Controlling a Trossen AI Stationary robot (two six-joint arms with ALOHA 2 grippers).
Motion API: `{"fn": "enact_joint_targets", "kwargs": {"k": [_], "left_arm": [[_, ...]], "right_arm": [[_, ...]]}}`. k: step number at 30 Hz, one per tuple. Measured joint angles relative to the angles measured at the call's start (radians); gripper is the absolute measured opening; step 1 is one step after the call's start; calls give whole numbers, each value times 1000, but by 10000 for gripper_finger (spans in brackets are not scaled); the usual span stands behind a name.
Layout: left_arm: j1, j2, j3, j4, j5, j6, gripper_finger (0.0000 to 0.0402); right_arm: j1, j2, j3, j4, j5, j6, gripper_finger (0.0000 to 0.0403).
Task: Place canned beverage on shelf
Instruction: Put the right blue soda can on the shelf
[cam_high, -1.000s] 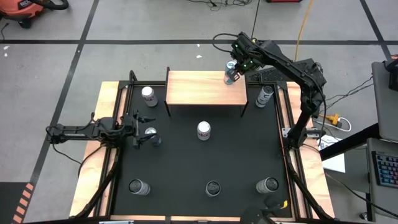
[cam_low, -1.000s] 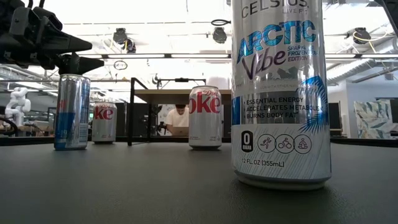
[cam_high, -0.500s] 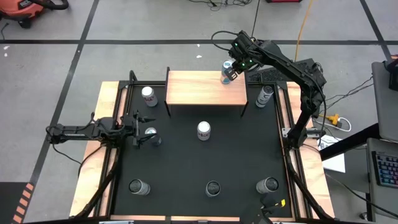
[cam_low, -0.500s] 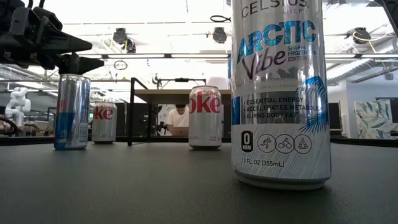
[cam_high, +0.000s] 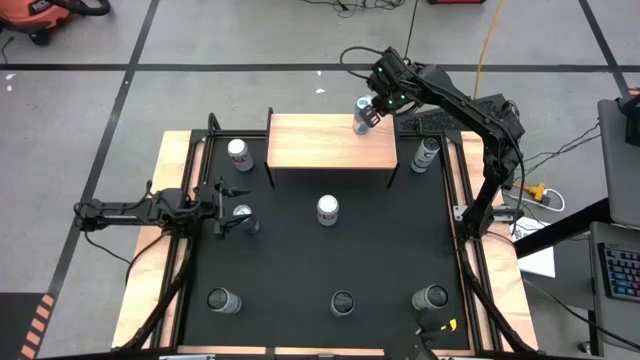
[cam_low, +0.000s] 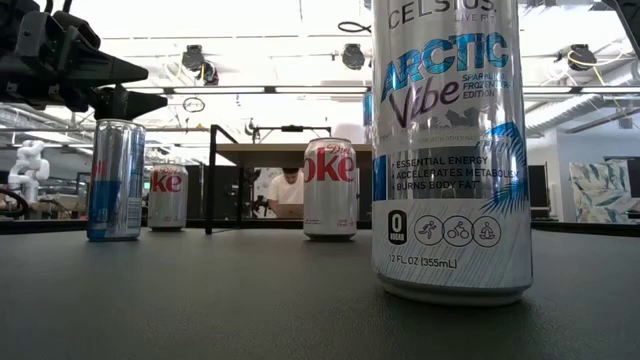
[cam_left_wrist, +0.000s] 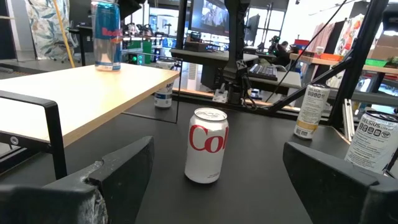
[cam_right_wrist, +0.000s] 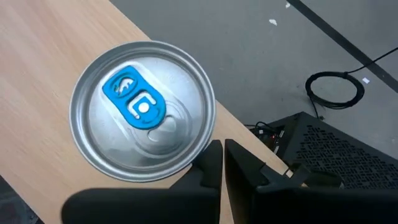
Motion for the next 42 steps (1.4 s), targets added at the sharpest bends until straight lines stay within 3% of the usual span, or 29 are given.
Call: {"fn": "enact_joint_targets", "kwargs": {"k": [6, 27, 42], "left_arm": [[0, 0, 0, 0, 0, 0, 361], [0, 0, 0, 0, 0, 0, 361], [0, 0, 0, 0, 0, 0, 361]], "right_arm": [[0, 0, 0, 24, -49, 0, 0], [0, 0, 0, 68, -52, 11, 0], [-2, -64, 0, -118, -1, -33, 0]]}}
